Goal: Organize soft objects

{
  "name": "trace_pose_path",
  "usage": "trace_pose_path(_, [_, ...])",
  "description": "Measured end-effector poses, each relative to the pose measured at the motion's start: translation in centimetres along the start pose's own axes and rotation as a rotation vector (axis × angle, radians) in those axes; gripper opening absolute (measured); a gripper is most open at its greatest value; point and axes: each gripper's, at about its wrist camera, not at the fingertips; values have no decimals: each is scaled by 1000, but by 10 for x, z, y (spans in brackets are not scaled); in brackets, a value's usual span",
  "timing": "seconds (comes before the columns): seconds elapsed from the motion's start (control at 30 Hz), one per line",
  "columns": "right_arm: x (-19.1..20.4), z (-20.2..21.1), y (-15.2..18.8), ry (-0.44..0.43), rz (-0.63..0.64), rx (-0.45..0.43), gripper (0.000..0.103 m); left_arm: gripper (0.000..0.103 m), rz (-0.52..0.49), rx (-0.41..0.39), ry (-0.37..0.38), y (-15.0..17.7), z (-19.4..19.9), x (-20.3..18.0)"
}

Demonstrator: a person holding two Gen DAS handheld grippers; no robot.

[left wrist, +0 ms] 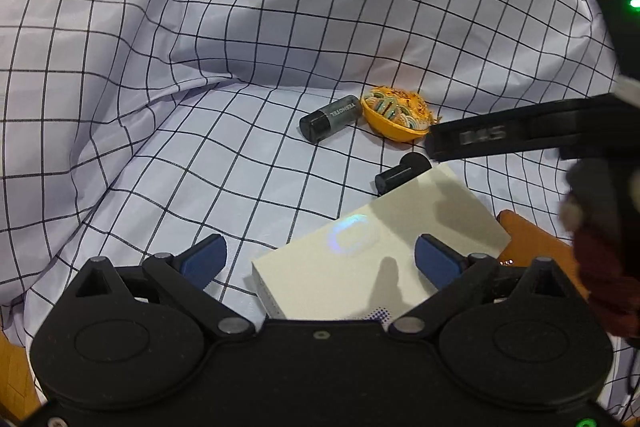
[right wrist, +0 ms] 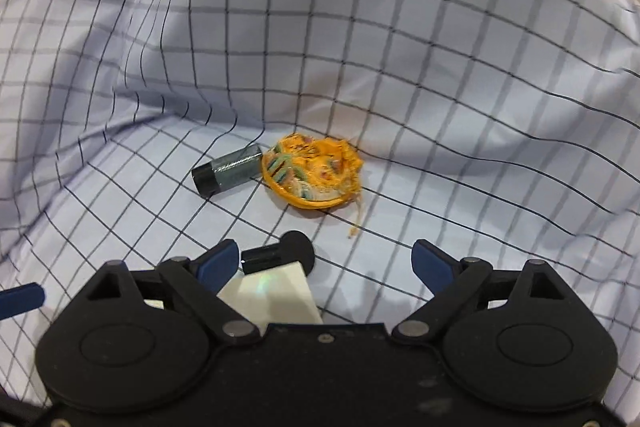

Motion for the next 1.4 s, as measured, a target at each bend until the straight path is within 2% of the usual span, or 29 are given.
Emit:
trace_pose_path(0.13, [15, -25, -5, -16, 45, 42, 93, 97, 6, 6, 13, 0, -1, 6])
trace_pose_path(0.23, [23, -41, -7, 5, 96, 71, 93, 97, 7, 11, 21, 0, -2, 9])
trace_pose_path(0.47, [26, -67, -4, 8, 160, 138, 93, 97, 6, 0, 28, 2, -2, 14])
trace_pose_path(0.63, [25, -78, -4, -2, 165, 150, 92, 97, 19, 3, 51, 1, -3, 16])
trace_pose_path(0.73, [21, -85, -3, -36, 132, 181, 80, 97, 13, -1, 57, 1, -2, 15])
trace_pose_path(0.8, [14, -91, -4, -74, 80, 204, 65, 97, 14, -4, 65, 1, -1, 15])
trace_pose_path(0.87, [7, -96, -5, -106, 27, 223, 55, 97, 11, -3, 70, 2, -1, 14])
trace_pose_path(0.93, [-2, -96, -6, -119, -22, 223, 55, 97, 9, -3, 71, 2, 0, 14])
trace_pose_path(1.13, [-34, -93, -6, -37, -105, 190, 55, 97, 44, 2, 89, 0, 0, 18])
trace_pose_path(1.23, [-56, -89, -6, 41, -150, 170, 55, 97, 60, 13, 98, -6, -1, 21])
trace_pose_path(1.4, [-93, -84, 9, 136, -218, 159, 55, 97, 47, 24, 75, -27, -4, 20])
Point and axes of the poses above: each gripper's, at about its wrist camera, not at the fingertips, and z roughly against the way its jaws point, x to its left, y to its underside, and after that the axes turned 3 degrees about -x, right-handed
